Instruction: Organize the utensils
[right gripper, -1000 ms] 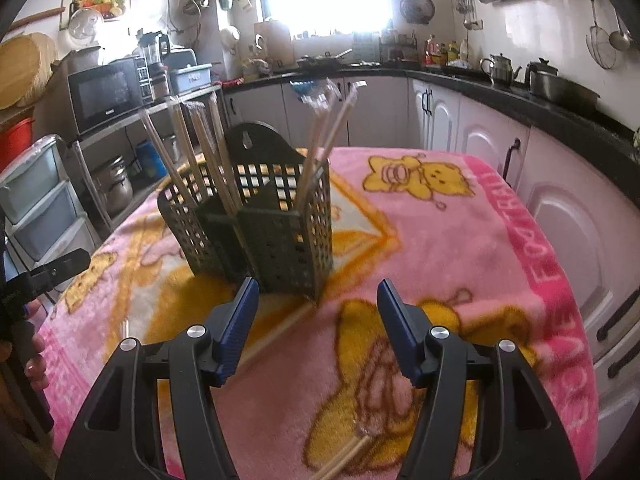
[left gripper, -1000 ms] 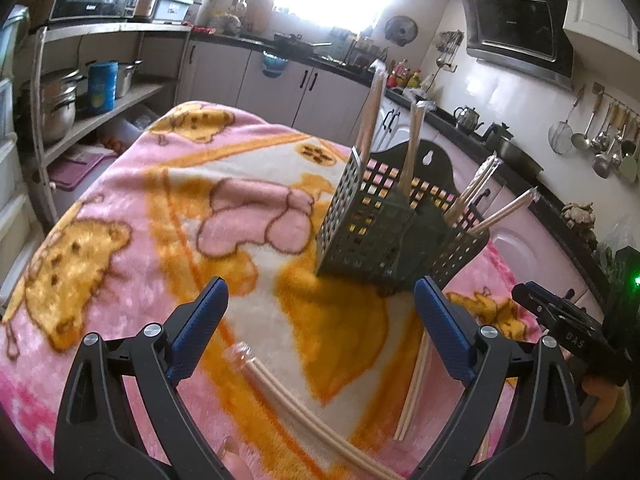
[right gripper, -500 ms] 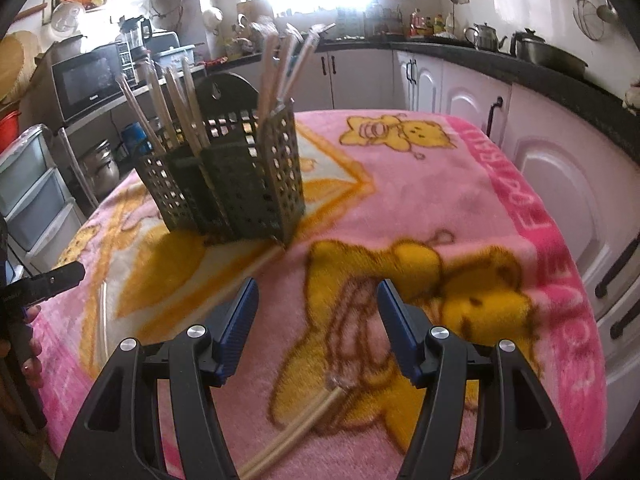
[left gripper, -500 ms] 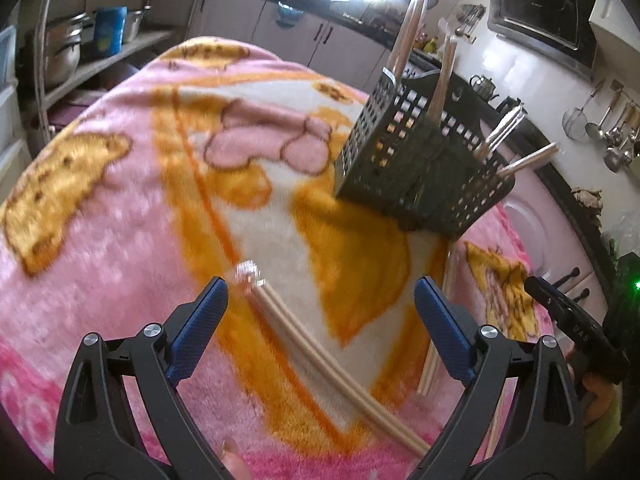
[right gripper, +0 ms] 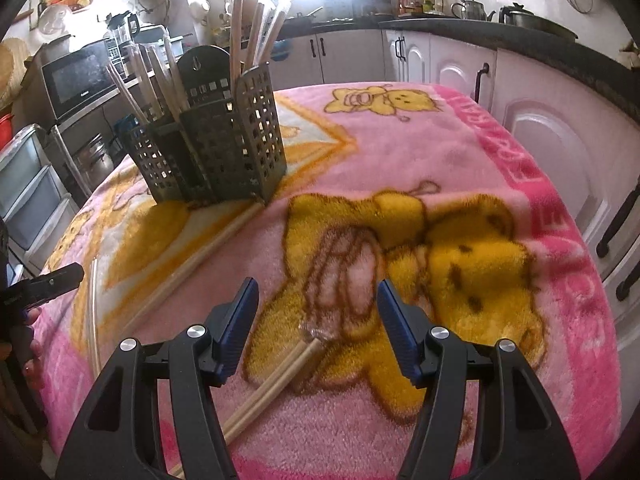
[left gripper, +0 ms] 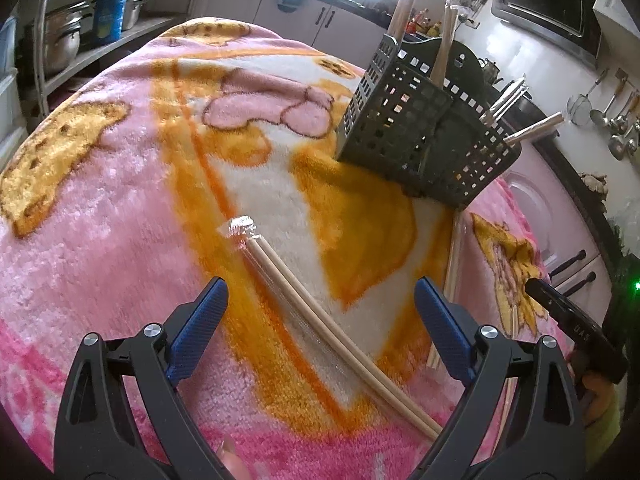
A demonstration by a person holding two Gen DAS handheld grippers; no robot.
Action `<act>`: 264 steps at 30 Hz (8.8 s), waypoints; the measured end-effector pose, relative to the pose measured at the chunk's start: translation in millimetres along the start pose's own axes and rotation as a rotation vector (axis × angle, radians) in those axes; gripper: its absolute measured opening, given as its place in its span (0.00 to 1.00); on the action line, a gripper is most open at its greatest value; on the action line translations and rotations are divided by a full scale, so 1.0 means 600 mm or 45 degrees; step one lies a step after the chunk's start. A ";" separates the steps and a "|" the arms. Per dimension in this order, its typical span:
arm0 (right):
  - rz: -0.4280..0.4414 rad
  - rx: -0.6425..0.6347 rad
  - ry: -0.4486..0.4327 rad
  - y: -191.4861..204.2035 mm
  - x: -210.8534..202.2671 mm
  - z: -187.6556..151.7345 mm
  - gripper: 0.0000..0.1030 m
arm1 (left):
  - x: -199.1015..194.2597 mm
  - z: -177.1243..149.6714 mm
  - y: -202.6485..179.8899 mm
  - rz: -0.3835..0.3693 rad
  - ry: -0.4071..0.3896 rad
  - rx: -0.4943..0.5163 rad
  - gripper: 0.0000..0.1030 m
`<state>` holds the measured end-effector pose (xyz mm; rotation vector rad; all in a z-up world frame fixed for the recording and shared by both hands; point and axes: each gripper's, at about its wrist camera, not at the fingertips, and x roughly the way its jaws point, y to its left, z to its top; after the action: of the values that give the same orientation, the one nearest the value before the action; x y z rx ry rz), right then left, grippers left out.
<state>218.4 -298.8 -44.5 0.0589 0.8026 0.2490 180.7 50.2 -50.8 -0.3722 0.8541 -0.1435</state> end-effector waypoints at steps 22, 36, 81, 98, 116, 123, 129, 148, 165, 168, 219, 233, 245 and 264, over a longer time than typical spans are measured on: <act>0.070 0.008 0.083 0.004 0.002 -0.044 0.58 | 0.014 -0.028 -0.029 0.110 0.038 0.067 0.83; 0.099 -0.036 0.119 0.020 0.015 -0.049 0.52 | 0.035 -0.017 -0.035 0.196 0.035 0.105 0.80; 0.276 -0.139 0.043 0.103 -0.010 0.078 0.05 | -0.044 0.068 -0.001 0.085 -0.120 0.024 0.01; 0.328 -0.217 -0.160 0.153 -0.098 0.142 0.05 | -0.113 0.130 -0.054 0.014 -0.245 0.138 0.01; 0.382 -0.220 -0.299 0.176 -0.124 0.205 0.05 | -0.131 0.188 -0.117 -0.021 -0.325 0.231 0.01; 0.388 -0.225 -0.354 0.177 -0.134 0.236 0.05 | -0.137 0.215 -0.135 -0.033 -0.357 0.254 0.01; 0.377 -0.229 -0.415 0.175 -0.149 0.269 0.05 | -0.144 0.242 -0.165 -0.069 -0.388 0.286 0.01; 0.219 -0.115 -0.644 0.119 -0.143 0.391 0.05 | -0.098 0.337 -0.260 -0.121 -0.541 0.364 0.01; 0.109 -0.067 -0.479 0.067 -0.014 0.361 0.07 | 0.015 0.283 -0.237 -0.079 -0.406 0.371 0.01; 0.115 -0.059 -0.439 0.064 -0.006 0.350 0.07 | 0.019 0.277 -0.229 -0.077 -0.387 0.361 0.01; 0.059 -0.164 -0.447 0.119 -0.173 0.027 0.93 | -0.139 0.023 -0.089 0.099 -0.328 0.250 0.89; -0.001 -0.142 -0.446 0.110 -0.153 -0.068 0.94 | -0.135 -0.048 -0.075 0.138 -0.401 0.244 0.89; -0.016 -0.181 -0.554 0.111 -0.170 -0.102 0.94 | -0.140 -0.079 -0.098 0.104 -0.555 0.325 0.89; -0.043 -0.164 -0.623 0.098 -0.152 -0.097 0.94 | -0.123 -0.082 -0.090 0.090 -0.604 0.345 0.89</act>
<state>103.7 -266.5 -12.1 -0.0155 0.2994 0.2408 96.8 7.0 -7.7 -0.1110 0.3711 -0.0979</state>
